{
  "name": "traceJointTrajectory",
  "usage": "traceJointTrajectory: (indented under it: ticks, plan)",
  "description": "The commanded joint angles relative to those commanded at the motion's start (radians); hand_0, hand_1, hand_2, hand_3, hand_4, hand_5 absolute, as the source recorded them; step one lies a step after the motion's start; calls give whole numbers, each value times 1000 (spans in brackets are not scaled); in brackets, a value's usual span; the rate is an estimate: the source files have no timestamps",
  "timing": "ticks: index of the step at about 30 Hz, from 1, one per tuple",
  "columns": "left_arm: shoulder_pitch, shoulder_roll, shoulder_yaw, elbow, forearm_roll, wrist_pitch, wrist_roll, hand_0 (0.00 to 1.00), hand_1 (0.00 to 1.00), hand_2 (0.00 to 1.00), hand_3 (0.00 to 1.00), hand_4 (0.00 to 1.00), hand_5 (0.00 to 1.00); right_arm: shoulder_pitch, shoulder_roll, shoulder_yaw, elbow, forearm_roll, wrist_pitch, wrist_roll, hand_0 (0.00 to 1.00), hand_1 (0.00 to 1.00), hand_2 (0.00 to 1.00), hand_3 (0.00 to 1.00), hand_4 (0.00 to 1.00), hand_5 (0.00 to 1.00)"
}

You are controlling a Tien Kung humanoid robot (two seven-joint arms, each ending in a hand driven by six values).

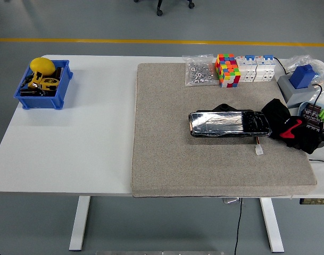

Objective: Pick the rag up,wipe the panel,place it on the desk

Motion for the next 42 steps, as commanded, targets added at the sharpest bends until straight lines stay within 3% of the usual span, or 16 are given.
traceJointTrajectory:
  ticks: [5, 6, 19, 26, 31, 35, 41, 42]
  plan:
    - [1, 0, 0, 0, 0, 0, 0, 686, 729, 731, 606, 673, 625, 0, 1, 0, -6, 62, -14, -19, 872, 880, 965, 998, 998, 741]
    - [1, 0, 1, 0, 0, 0, 0, 684, 729, 731, 606, 674, 626, 0, 1, -1, -7, 80, -15, -22, 840, 839, 912, 971, 998, 649]
    - [2, 3, 11, 0, -4, 0, 0, 685, 729, 730, 606, 672, 626, -2, -2, -2, -9, -8, -37, 6, 824, 795, 862, 921, 998, 620]
    - [5, 3, 19, 0, -8, 0, 0, 685, 729, 731, 606, 672, 626, 0, -12, -13, 10, -248, -75, 14, 830, 802, 870, 946, 998, 608]
    - [5, 5, 21, 0, -8, 0, 0, 685, 729, 731, 606, 671, 626, 2, -17, -21, 13, -422, -62, 14, 861, 846, 906, 983, 998, 612]
    - [5, 6, 24, 0, -9, 0, 0, 685, 729, 731, 606, 671, 626, 4, -19, -25, 12, -481, -51, 12, 861, 846, 906, 983, 998, 612]
    - [4, 4, 23, 0, -8, 0, 1, 684, 729, 731, 607, 672, 627, 8, -24, -23, 9, -478, -31, -5, 890, 882, 928, 987, 998, 626]
    - [4, 3, 22, 0, -7, 0, 1, 685, 729, 730, 607, 672, 628, 9, -25, -24, 9, -462, -28, -8, 861, 817, 876, 968, 998, 819]
